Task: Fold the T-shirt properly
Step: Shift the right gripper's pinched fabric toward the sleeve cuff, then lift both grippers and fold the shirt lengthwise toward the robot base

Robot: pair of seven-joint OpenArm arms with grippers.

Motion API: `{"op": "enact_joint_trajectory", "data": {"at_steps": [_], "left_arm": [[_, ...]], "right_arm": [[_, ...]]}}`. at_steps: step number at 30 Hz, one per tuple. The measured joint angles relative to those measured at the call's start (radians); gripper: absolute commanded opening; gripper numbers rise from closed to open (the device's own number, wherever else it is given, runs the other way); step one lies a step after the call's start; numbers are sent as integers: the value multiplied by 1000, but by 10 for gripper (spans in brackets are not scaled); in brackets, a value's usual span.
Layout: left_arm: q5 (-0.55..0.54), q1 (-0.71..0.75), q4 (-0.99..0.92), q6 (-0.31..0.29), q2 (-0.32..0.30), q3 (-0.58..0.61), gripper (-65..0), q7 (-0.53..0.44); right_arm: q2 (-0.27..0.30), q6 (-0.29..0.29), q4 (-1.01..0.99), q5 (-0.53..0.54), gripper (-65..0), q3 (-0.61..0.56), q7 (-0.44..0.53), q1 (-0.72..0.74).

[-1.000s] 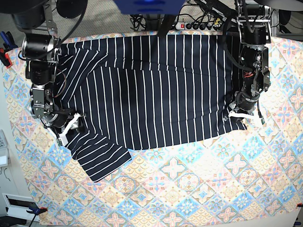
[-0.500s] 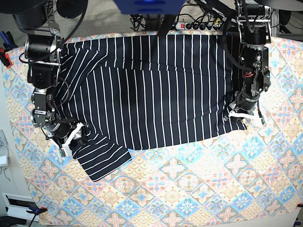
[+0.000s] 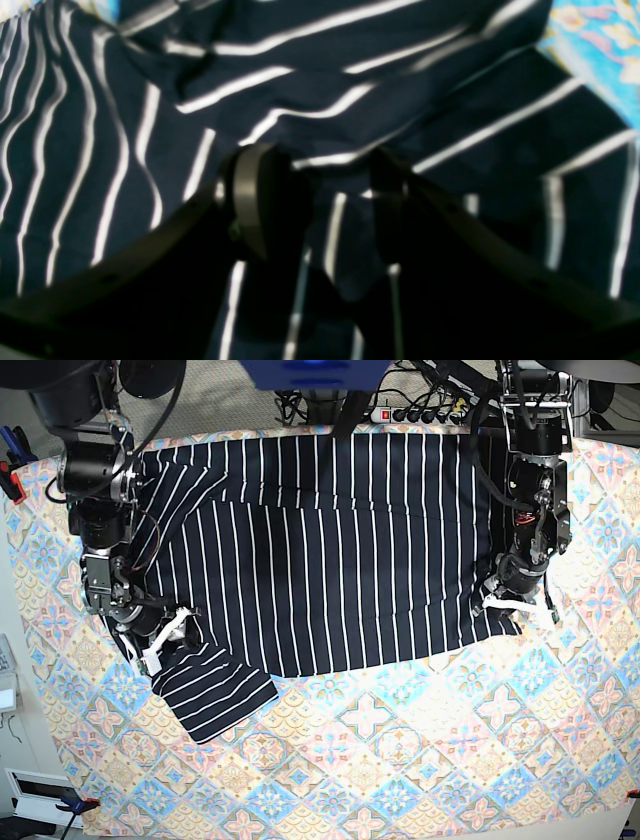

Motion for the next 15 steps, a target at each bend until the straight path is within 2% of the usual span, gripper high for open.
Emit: {"op": "enact_joint_trajectory", "data": {"at_steps": [8, 10, 13, 14, 15], "left_arm": [[0, 0, 0, 2, 0, 0, -650, 0], [0, 0, 0, 2, 0, 0, -650, 0], [0, 0, 0, 2, 0, 0, -650, 0], [0, 0, 0, 2, 0, 0, -650, 0], [0, 0, 0, 2, 0, 0, -650, 0]], "right_arm": [[1, 3, -32, 7, -383, -3, 24, 2], [5, -5, -51, 25, -460, -48, 42, 6], [10, -5, -63, 25, -620, -119, 35, 23], [9, -5, -61, 25, -648, -123, 36, 23], [7, -6, -59, 26, -643, -123, 38, 22]]}}
